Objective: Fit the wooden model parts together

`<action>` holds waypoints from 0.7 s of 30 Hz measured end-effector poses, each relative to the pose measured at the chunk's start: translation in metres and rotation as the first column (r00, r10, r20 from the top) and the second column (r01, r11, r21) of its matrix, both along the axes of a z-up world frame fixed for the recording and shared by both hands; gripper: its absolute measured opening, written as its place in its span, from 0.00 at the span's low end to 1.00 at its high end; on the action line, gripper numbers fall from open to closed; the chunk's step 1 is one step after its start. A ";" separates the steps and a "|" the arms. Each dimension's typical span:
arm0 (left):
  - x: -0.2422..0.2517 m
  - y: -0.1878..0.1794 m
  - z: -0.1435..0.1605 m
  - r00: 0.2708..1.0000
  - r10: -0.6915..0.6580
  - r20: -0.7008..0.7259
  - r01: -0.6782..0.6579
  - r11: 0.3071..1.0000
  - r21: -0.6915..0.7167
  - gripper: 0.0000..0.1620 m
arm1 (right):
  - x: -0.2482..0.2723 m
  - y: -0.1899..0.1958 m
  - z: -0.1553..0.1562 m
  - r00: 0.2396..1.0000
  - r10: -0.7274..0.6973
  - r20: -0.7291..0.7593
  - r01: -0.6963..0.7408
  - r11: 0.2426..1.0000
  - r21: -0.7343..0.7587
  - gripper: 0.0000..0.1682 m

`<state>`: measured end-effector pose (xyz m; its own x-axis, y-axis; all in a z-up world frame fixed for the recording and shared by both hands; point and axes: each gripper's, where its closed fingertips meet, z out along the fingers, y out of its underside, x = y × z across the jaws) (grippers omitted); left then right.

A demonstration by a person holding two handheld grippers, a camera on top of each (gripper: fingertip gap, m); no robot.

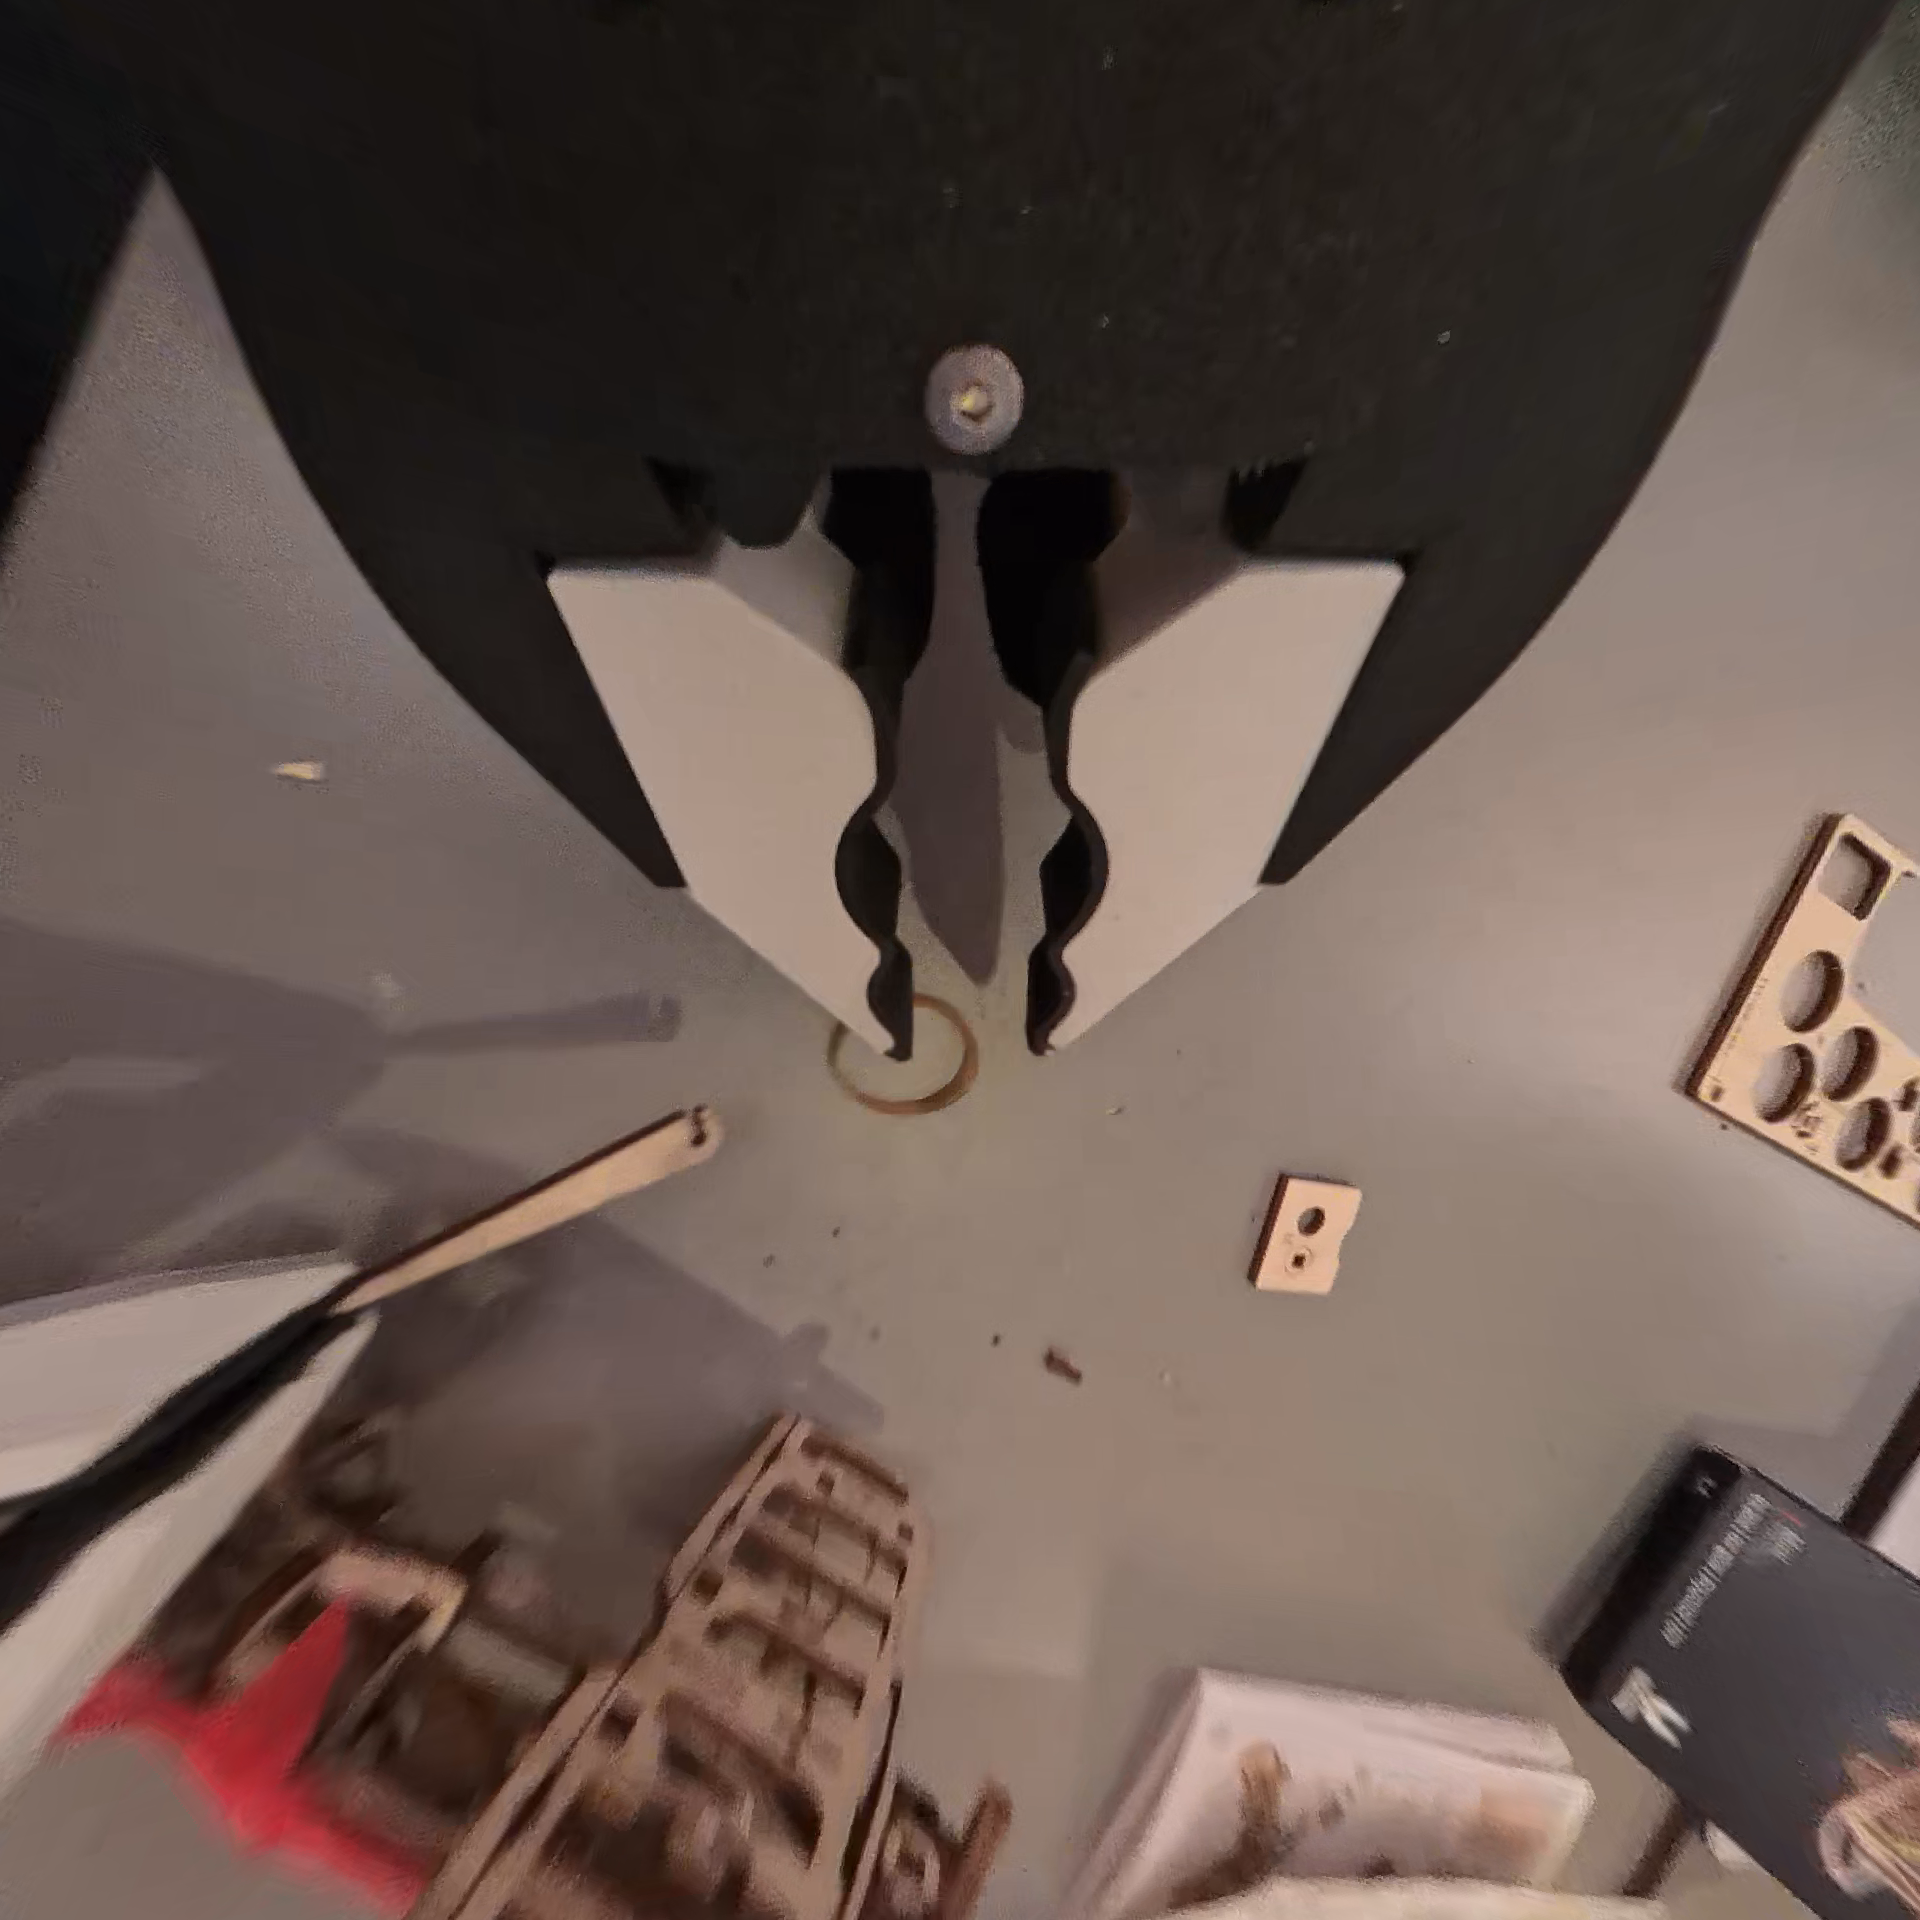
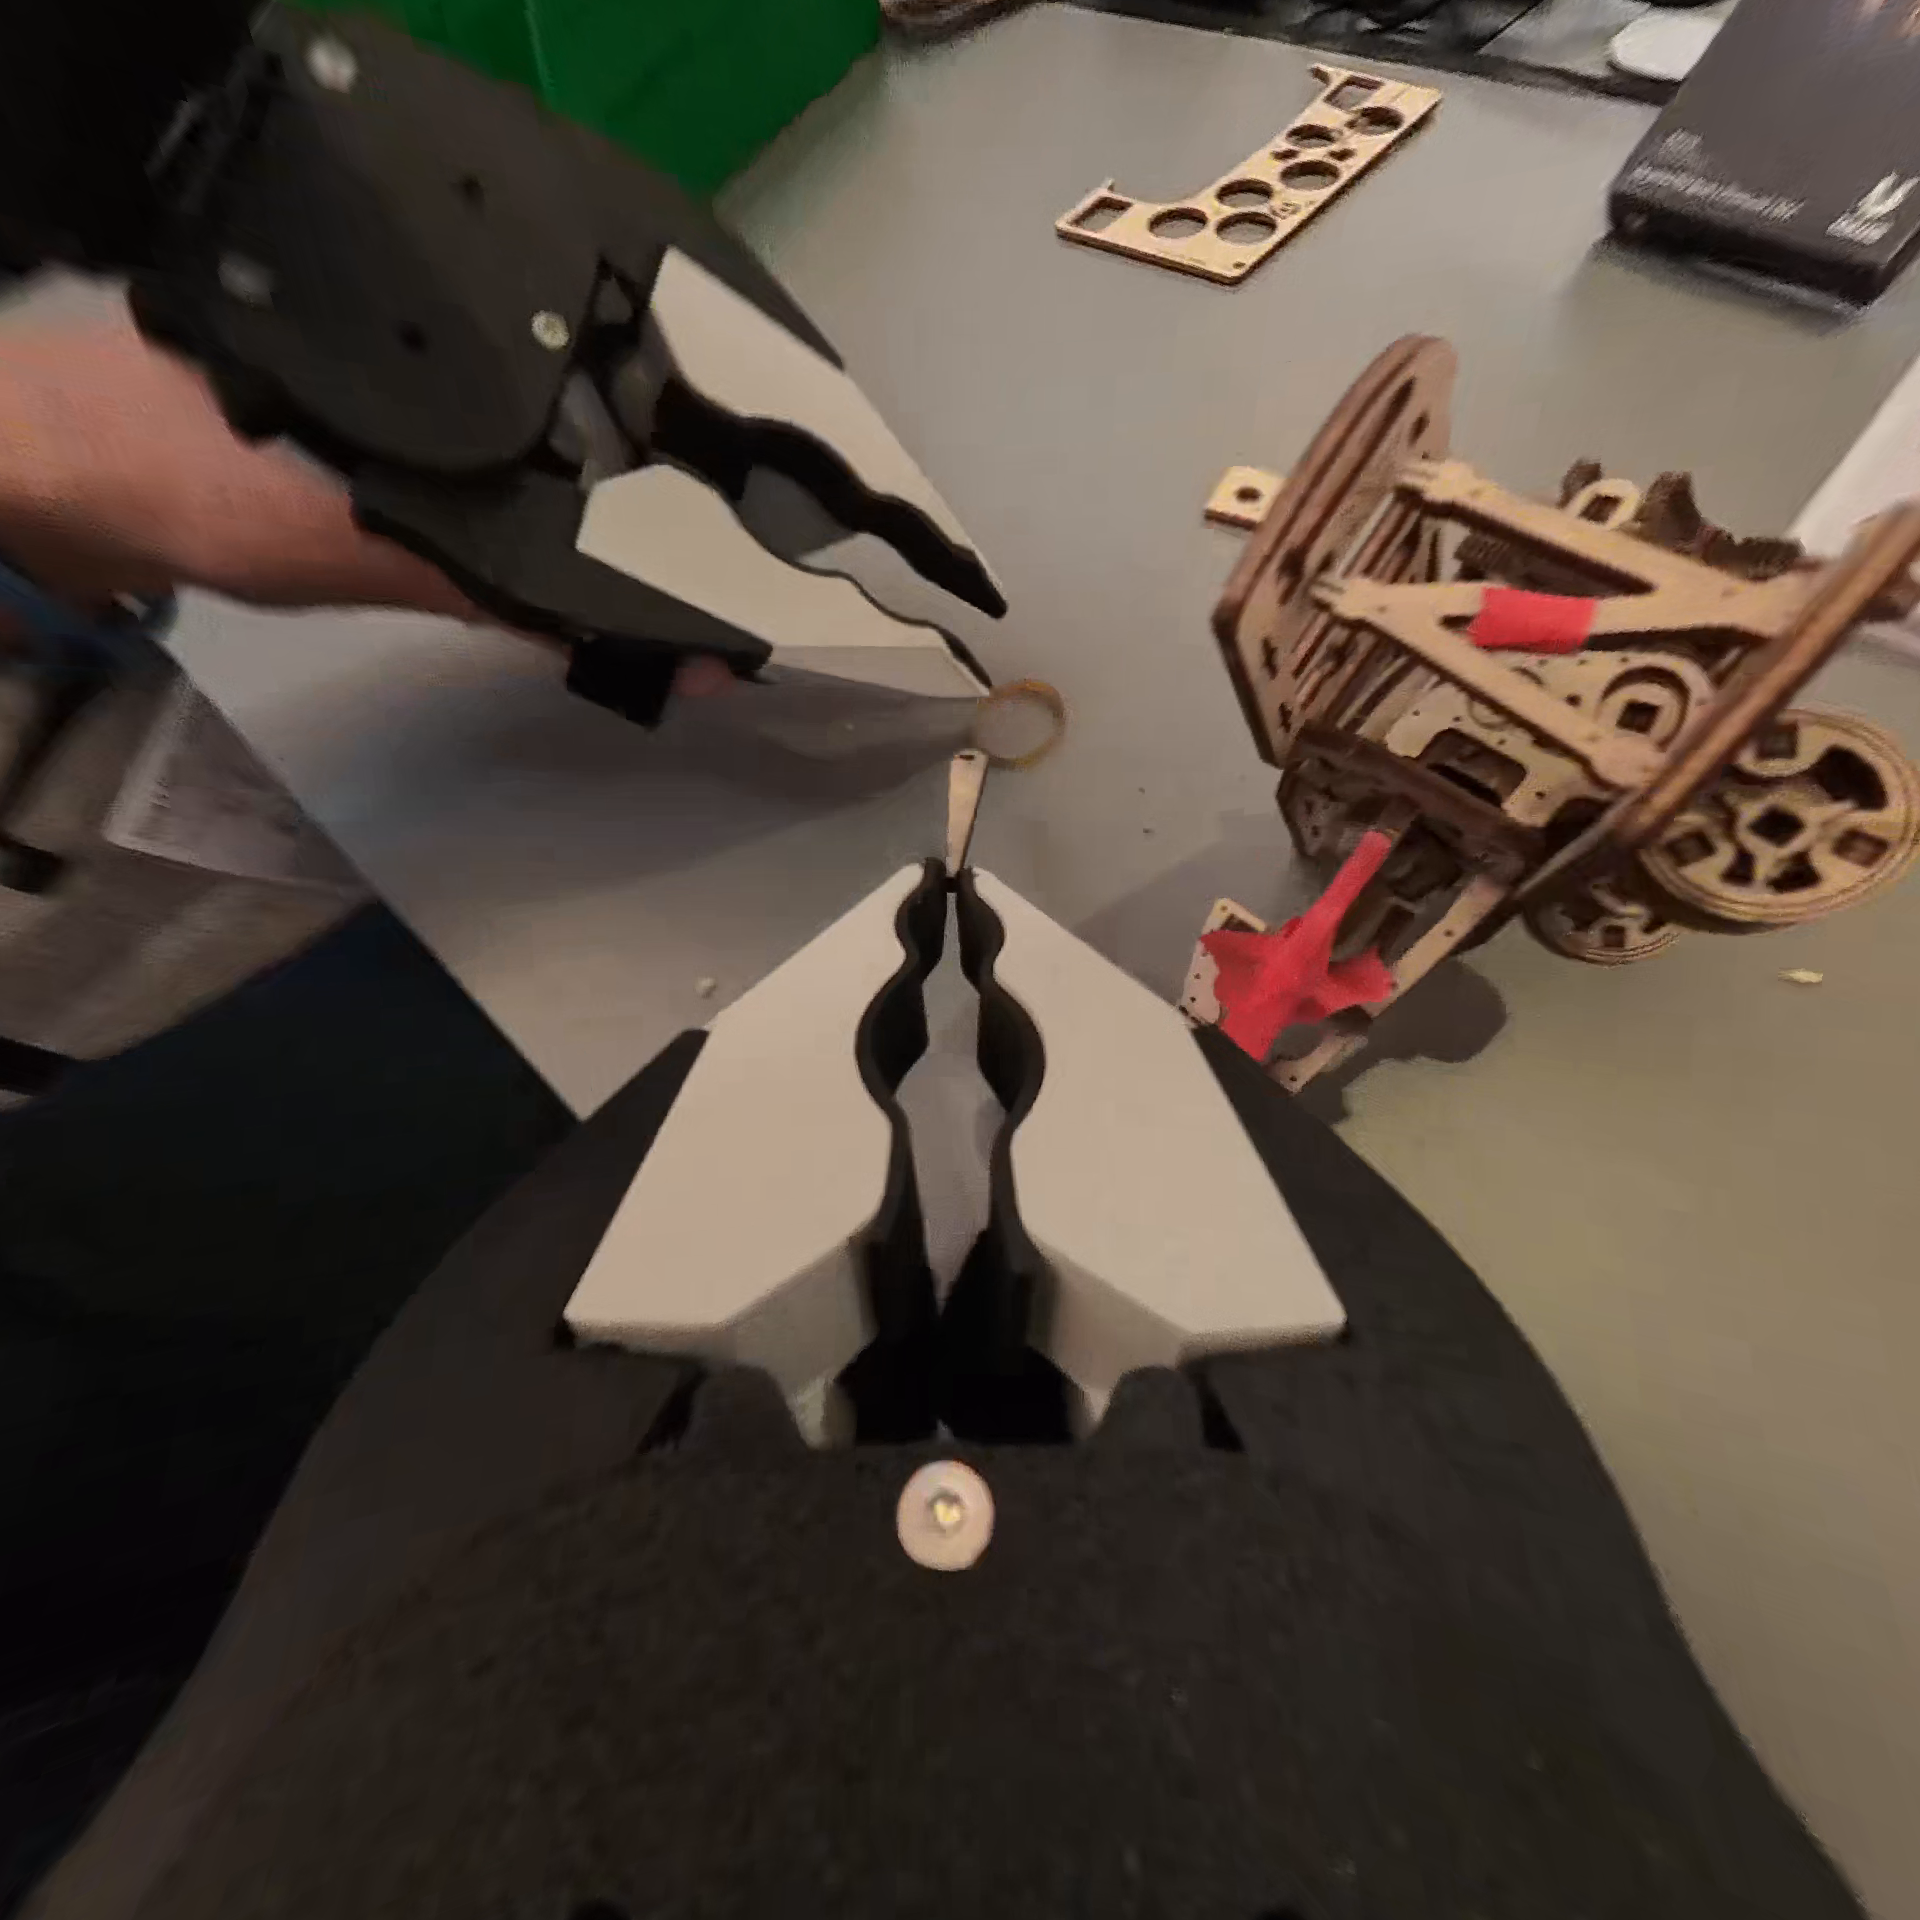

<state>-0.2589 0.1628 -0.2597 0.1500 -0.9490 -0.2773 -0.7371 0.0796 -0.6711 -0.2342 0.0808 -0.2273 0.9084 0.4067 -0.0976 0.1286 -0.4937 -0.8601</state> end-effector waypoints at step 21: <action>0.001 -0.013 0.026 0.991 -0.040 0.131 0.063 0.982 -0.179 0.00 | -0.012 0.015 0.004 0.985 -0.153 0.081 0.156 0.987 -0.028 0.00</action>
<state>-0.2583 0.1499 -0.2336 0.1221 -0.9892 -0.0808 -0.6439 -0.0171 -0.7649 -0.2458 0.0962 -0.2228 0.9653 0.2586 -0.0351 0.1147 -0.5414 -0.8329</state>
